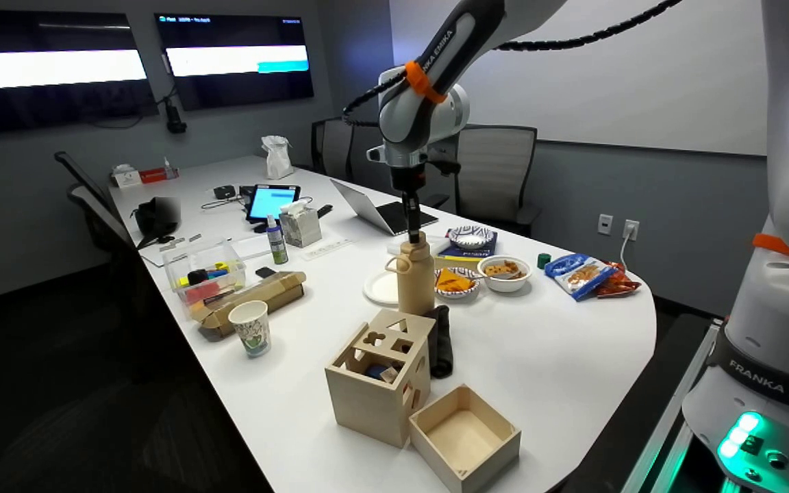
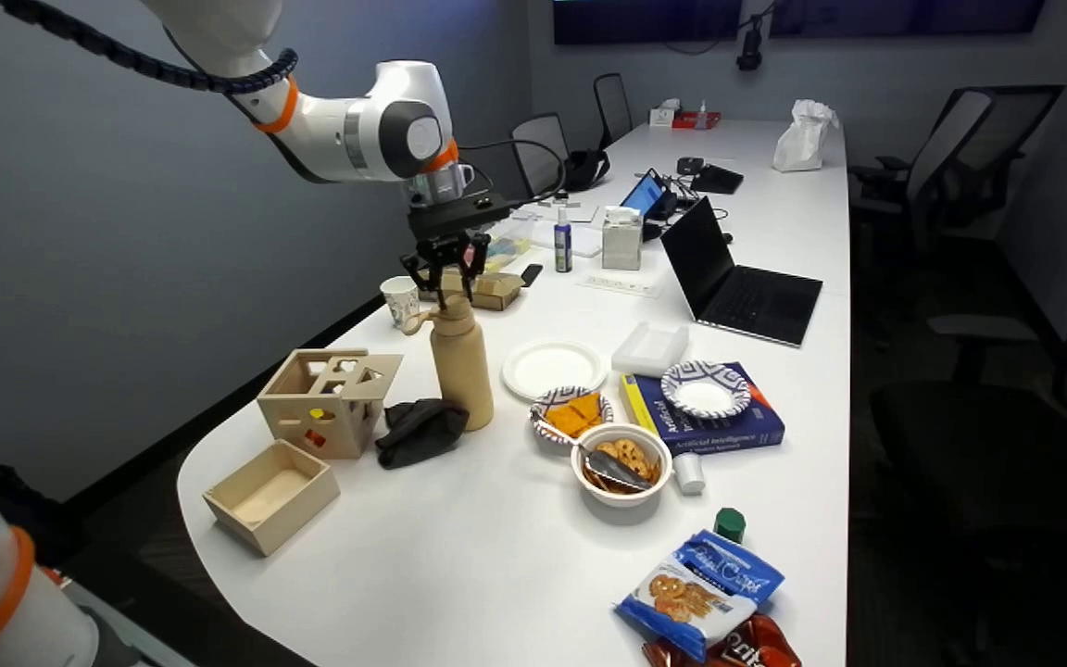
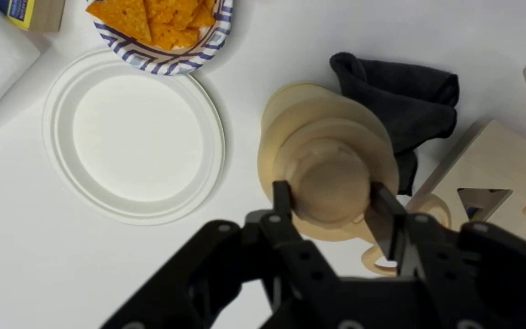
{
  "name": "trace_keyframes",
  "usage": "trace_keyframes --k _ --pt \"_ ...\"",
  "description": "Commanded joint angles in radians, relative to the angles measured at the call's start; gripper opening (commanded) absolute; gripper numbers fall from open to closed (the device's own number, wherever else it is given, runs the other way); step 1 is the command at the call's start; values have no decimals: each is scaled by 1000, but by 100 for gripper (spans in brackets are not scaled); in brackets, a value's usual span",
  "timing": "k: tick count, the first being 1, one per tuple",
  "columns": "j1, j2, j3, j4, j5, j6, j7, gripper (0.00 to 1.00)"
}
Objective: Twist the lid on the bottle
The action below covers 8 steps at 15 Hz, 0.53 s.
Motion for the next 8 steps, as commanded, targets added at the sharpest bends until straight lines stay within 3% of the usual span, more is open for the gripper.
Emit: trace_keyframes --k 1,8 --pt "-21 12 18 -7 -13 -8 -97 20" --pt "-17 11 22 -10 -22 -12 -267 20"
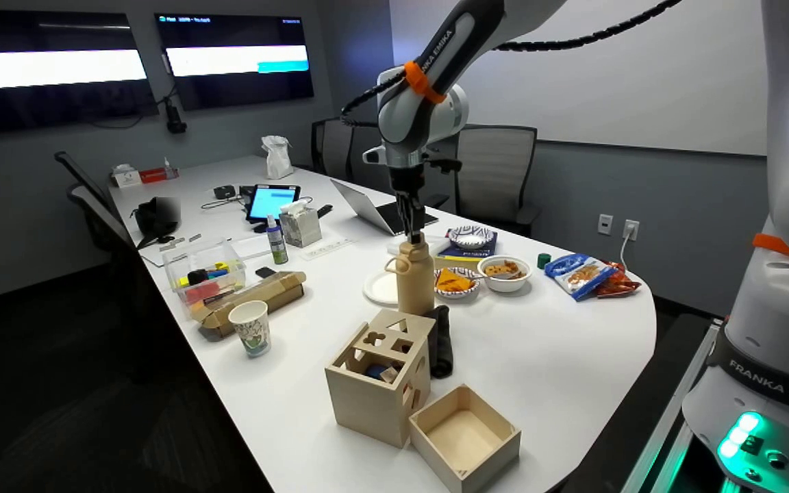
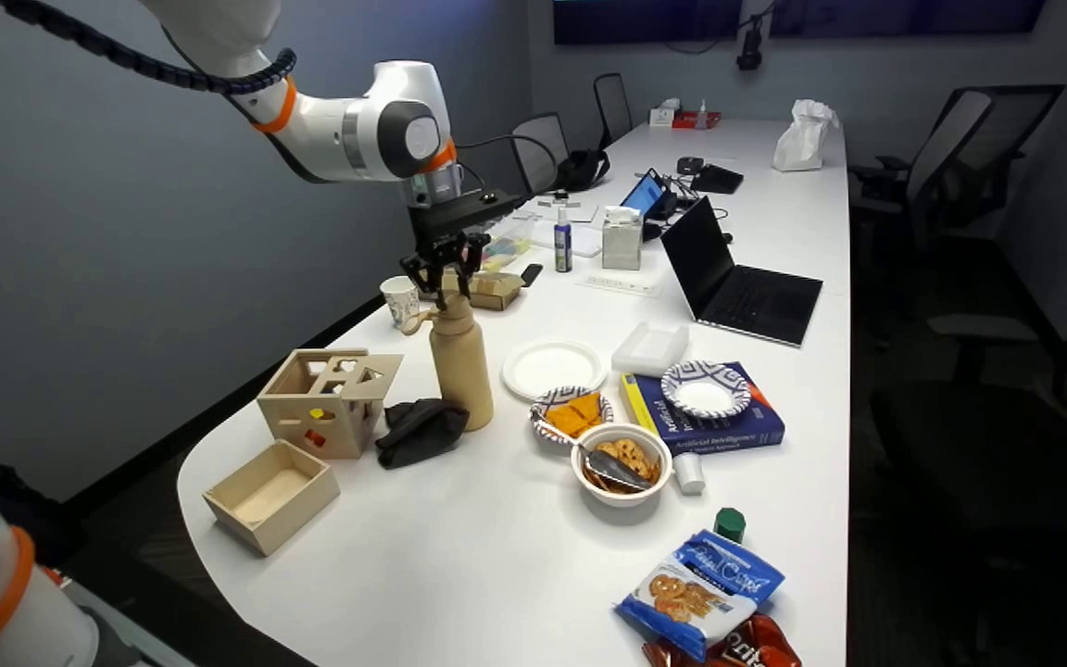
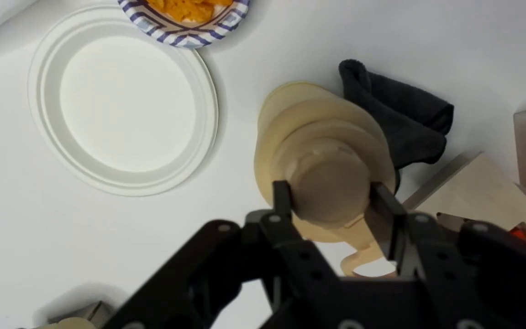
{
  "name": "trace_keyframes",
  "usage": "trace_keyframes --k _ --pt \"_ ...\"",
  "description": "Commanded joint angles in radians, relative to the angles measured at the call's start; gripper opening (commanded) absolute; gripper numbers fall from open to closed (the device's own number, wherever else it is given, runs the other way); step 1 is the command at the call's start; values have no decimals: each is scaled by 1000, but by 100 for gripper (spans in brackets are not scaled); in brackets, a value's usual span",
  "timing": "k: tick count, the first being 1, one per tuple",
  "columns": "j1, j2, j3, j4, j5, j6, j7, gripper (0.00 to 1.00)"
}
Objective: Twist the lid on the bottle
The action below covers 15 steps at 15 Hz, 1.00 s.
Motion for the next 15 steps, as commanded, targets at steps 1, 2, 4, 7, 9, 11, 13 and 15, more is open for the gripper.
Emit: trace_keyframes --k 1,2,4,7,9,11,13,15 --pt "-15 10 15 -11 -27 -11 -94 20" --pt "-14 9 14 -13 -33 -11 -116 20" --pt "-11 6 12 -17 -50 -10 -154 20" --pt "-8 4 10 -20 -78 -10 -204 20" --pt "-6 2 12 -23 -90 -12 -238 20" --pt "-6 -3 16 -28 -96 -12 -274 20" --pt "-3 -7 19 -31 -102 -14 -307 20" --pt "-2 -9 23 -34 -104 -14 -340 20"
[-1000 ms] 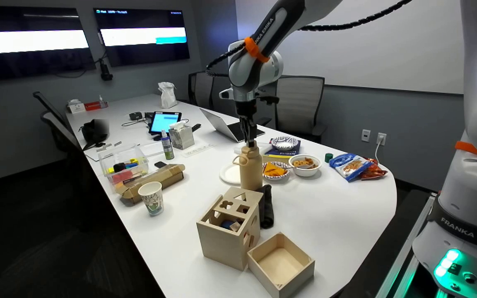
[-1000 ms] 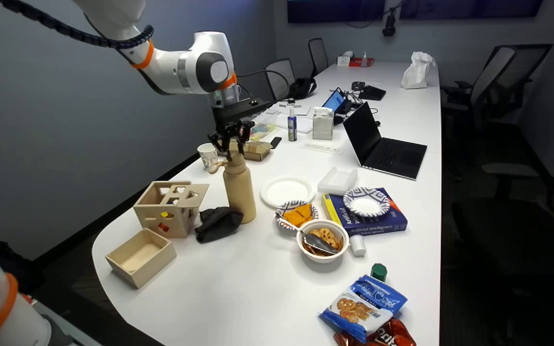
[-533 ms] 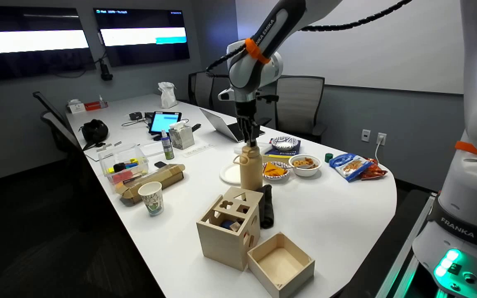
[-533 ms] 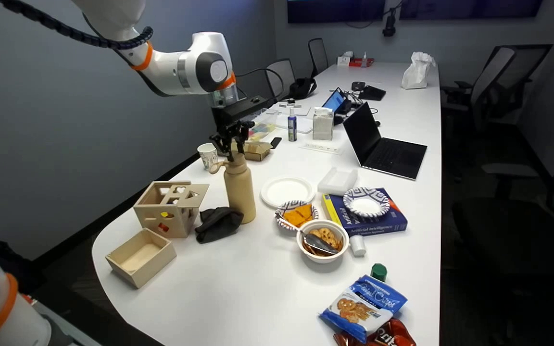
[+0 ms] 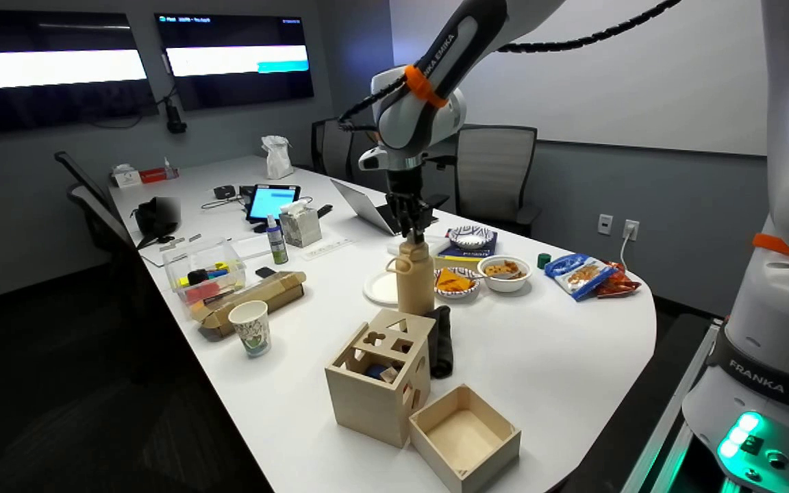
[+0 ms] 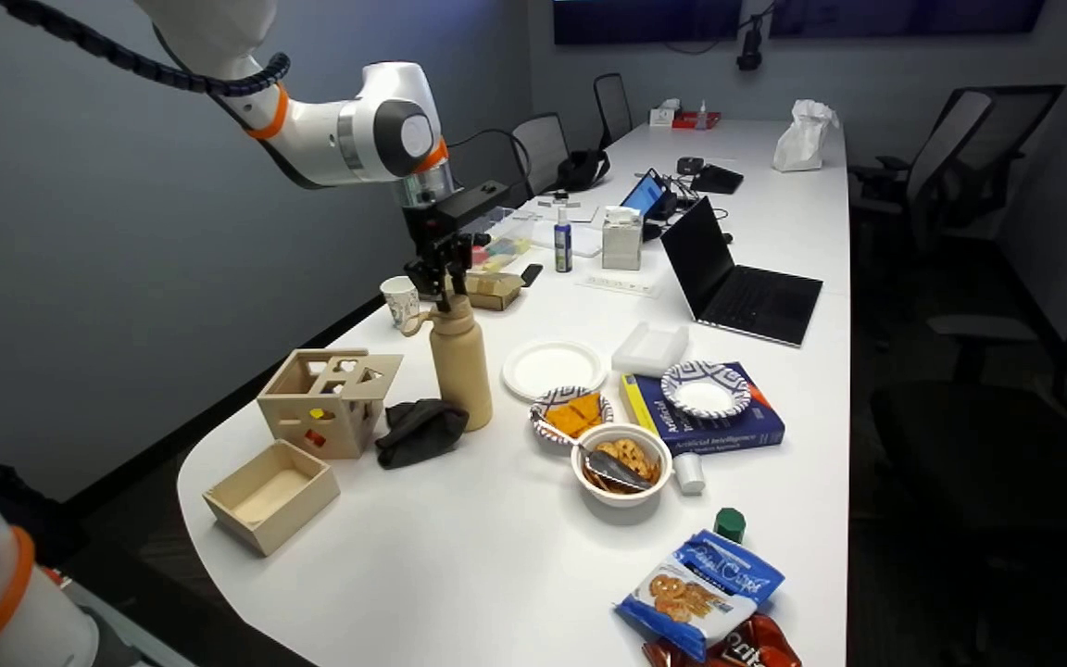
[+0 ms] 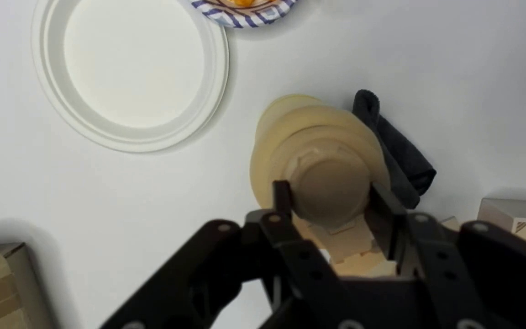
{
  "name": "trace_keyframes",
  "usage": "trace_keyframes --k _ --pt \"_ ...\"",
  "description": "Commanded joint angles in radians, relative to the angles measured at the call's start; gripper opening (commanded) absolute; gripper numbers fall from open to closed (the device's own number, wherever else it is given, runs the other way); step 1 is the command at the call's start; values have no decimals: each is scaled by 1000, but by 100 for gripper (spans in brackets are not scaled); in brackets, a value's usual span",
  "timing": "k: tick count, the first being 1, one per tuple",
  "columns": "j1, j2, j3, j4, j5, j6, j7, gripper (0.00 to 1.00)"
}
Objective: Twist the lid on the bottle
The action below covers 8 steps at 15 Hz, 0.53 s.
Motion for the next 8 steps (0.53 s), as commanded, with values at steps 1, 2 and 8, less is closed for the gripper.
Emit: trace_keyframes --k 1,2,8 --pt "-3 -11 8 -32 -26 -9 -66 20" --pt "-2 -14 9 -35 -31 -9 -78 20" --pt "3 -59 10 -64 -56 -5 -139 20"
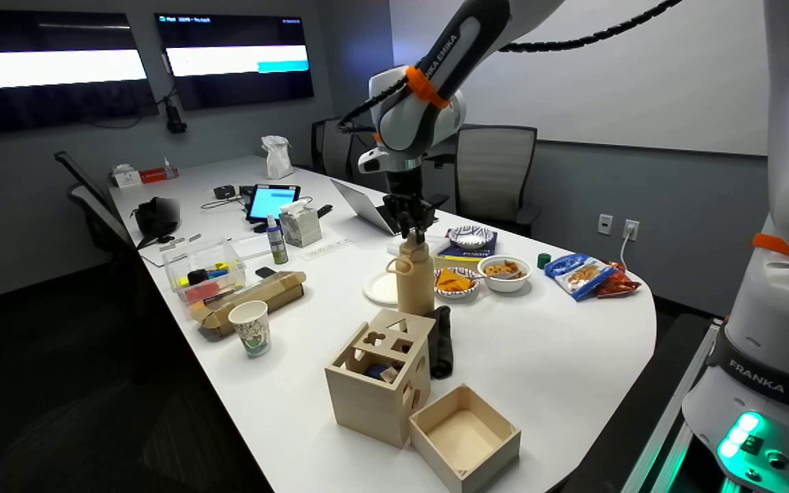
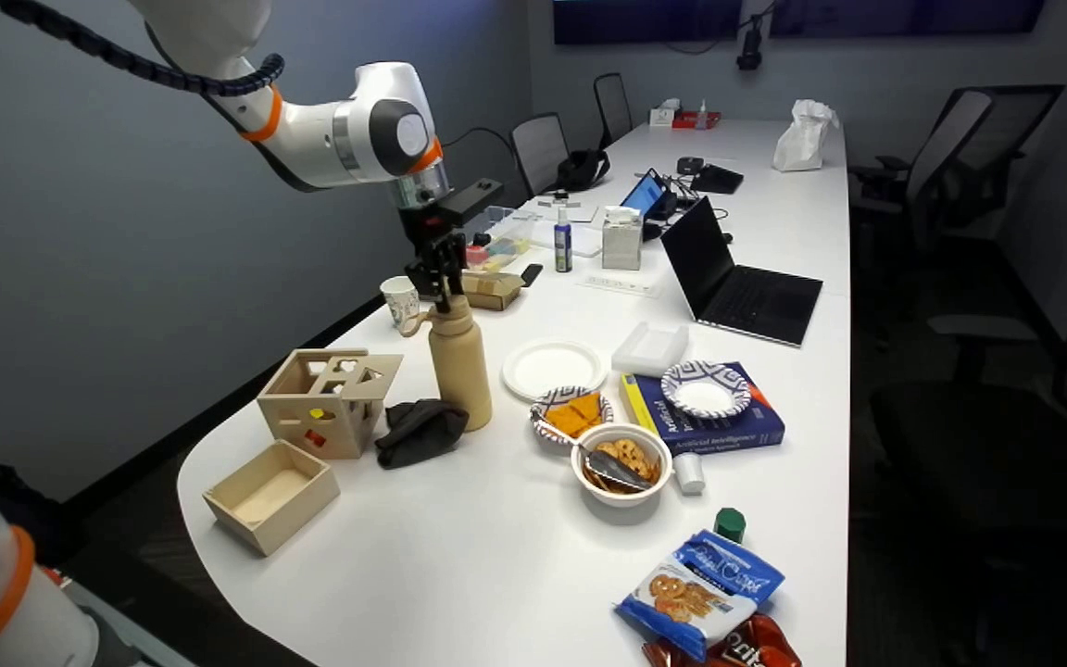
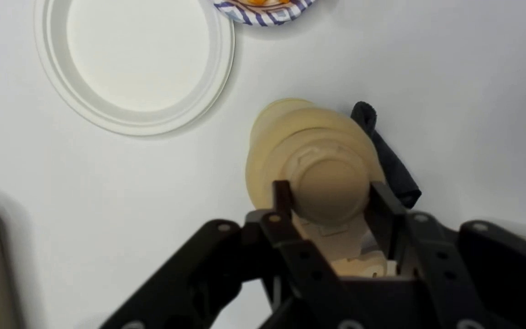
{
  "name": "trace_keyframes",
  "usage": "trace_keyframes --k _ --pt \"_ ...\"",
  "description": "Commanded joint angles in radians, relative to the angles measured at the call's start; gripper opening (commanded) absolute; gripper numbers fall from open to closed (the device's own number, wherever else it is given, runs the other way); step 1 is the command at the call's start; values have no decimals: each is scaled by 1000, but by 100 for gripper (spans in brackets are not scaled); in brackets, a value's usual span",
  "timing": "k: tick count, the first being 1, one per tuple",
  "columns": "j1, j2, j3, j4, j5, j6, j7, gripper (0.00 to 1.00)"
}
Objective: Twist the lid on the bottle
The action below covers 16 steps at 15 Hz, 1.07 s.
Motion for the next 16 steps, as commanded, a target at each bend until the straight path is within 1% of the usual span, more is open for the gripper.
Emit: trace_keyframes --k 1,2,3,5,6,7,8,9,11,14,16 --pt "1 -56 5 -55 -23 -10 -44 20" --pt "1 -62 7 -59 -19 -16 -50 48" --pt "-2 -74 13 -67 -2 -17 -71 71" --pt "4 -108 19 -76 14 -42 -64 74" --pt "3 -127 23 -82 25 -50 -68 81" --pt "5 -152 26 -82 38 -71 -57 89" --pt "7 -172 28 -81 48 -89 -55 96" --pt "11 -192 28 -74 56 -118 -49 100" --pt "20 -230 24 -65 65 -167 -30 100" --pt "31 -274 16 -52 84 -258 48 100" --pt "31 -295 11 -56 105 -290 81 100"
